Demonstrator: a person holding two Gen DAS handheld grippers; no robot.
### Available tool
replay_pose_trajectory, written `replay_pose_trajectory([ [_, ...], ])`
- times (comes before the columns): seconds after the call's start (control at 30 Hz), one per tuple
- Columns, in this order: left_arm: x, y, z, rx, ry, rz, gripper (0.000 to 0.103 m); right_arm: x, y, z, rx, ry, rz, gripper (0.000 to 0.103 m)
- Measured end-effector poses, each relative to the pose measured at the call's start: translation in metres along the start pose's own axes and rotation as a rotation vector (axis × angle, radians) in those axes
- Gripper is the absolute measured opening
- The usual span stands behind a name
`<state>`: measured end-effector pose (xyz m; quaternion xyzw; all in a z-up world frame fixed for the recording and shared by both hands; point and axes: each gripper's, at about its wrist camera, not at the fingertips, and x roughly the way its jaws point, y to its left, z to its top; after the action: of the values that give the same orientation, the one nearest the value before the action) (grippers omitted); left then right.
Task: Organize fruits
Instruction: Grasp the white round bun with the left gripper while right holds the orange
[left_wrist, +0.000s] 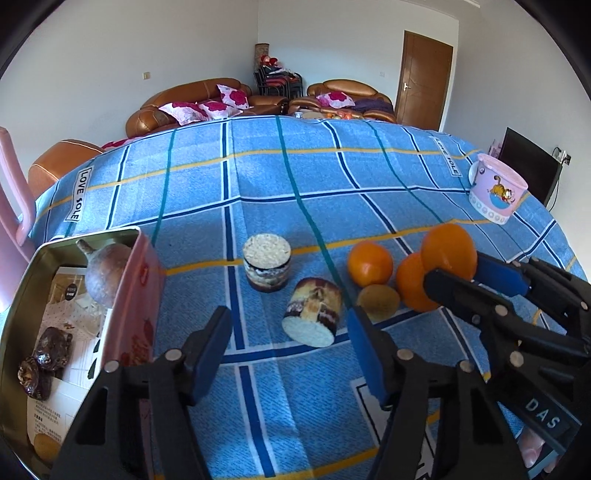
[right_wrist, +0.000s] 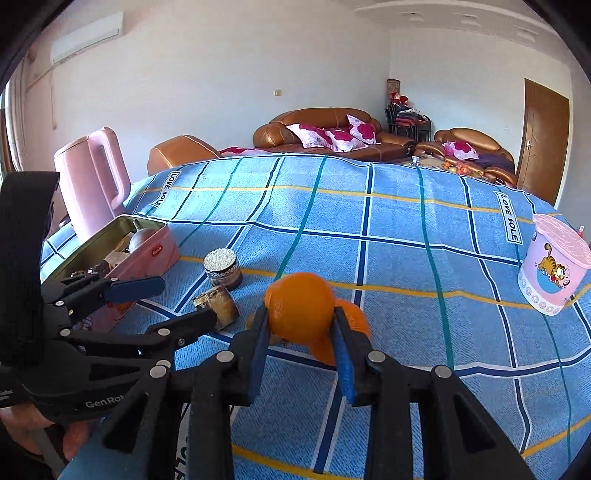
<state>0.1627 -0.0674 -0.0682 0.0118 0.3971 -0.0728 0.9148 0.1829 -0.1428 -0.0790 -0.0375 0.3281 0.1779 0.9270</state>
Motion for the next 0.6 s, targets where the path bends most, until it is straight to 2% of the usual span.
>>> replay_pose_trajectory([
  [0.07,0.006,-0.002,0.001,0.006,0.023,-0.024,0.047,-0.002,0.002,0.0,-0.012,-0.008,0.006,0.035],
  [0.13,0.008,-0.002,0.001,0.006,0.029,-0.054,0.036,-0.001,0.003,0.0,-0.019,-0.006,0.003,0.035],
  [0.6,-0.008,-0.002,0.0,0.01,-0.054,-0.062,0.035,-0.005,0.006,-0.001,-0.039,-0.032,0.011,0.035],
])
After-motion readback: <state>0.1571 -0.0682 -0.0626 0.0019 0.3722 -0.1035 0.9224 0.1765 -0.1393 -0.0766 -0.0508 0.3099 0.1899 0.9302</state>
